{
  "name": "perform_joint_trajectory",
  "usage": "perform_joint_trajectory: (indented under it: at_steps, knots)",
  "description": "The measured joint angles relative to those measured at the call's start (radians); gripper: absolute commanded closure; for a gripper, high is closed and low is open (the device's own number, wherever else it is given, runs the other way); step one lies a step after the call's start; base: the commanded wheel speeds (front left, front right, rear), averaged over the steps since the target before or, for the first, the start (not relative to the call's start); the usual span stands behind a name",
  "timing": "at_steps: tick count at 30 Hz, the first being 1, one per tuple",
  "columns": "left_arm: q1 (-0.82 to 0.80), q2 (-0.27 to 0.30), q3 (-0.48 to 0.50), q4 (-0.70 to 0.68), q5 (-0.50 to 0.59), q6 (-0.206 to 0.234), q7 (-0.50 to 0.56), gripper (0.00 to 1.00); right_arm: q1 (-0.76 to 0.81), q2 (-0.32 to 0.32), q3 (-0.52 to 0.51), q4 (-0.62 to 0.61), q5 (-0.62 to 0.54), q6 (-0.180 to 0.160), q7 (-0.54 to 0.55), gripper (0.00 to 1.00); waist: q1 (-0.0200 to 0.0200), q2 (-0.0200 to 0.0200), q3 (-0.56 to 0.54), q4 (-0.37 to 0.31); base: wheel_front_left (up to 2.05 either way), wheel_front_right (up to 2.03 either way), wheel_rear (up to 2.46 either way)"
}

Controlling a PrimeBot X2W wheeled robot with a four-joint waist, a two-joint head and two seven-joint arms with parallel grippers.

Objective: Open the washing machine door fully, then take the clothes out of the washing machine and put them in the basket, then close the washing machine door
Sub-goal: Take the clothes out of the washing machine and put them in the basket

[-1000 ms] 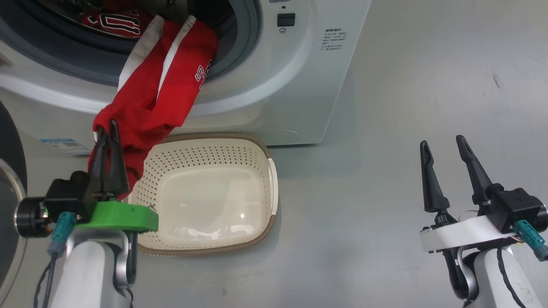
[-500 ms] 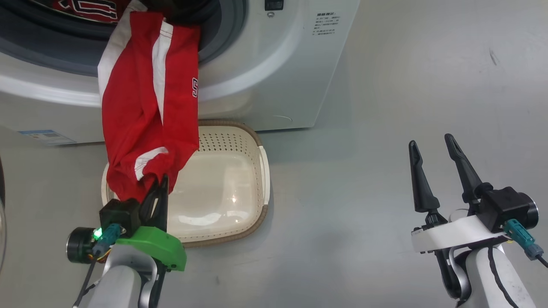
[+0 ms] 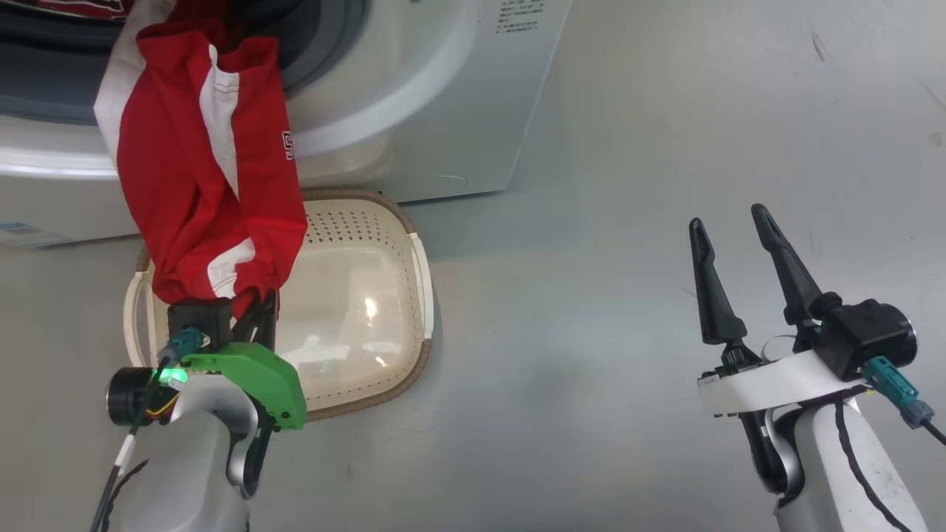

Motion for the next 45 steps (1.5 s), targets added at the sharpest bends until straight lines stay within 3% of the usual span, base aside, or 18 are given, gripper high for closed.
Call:
perform_joint_trajectory:
  at_steps: [1, 2, 12, 22, 30, 45]
  knots:
    - [-0.019, -0.001, 0.007, 0.033, -0.01, 0.0, 0.012, 0.6, -0.006, 0.0, 0.0, 0.0, 0.004, 0.0, 0.0, 0.0, 0.0, 0.0, 0.008, -0.01, 0.0, 0.0, 0.0]
    - [-0.027, -0.001, 0.009, 0.051, -0.014, 0.001, 0.017, 0.0, -0.01, 0.001, 0.0, 0.0, 0.009, 0.0, 0.0, 0.0, 0.0, 0.0, 0.012, -0.015, 0.0, 0.0, 0.0]
    - [-0.088, -0.005, 0.034, 0.155, -0.03, 0.009, 0.021, 0.0, -0.023, 0.003, -0.021, 0.001, 0.028, -0.002, 0.0, 0.0, 0.0, 0.0, 0.038, -0.047, 0.0, 0.0, 0.0]
    - [-0.091, -0.007, 0.06, 0.201, -0.039, 0.009, -0.064, 0.0, -0.029, 0.005, -0.055, 0.007, 0.028, -0.012, 0.0, 0.0, 0.0, 0.0, 0.023, -0.032, 0.0, 0.0, 0.0]
    - [-0.089, -0.007, 0.071, 0.189, -0.04, 0.009, -0.155, 0.0, -0.026, 0.003, -0.072, 0.021, 0.026, -0.019, 0.0, 0.0, 0.0, 0.0, -0.013, -0.004, 0.0, 0.0, 0.0]
    - [-0.035, -0.009, 0.044, 0.057, 0.007, 0.011, -0.174, 0.0, 0.036, -0.003, -0.065, 0.071, 0.007, -0.018, 0.0, 0.0, 0.0, 0.0, -0.123, 0.059, 0.0, 0.0, 0.0]
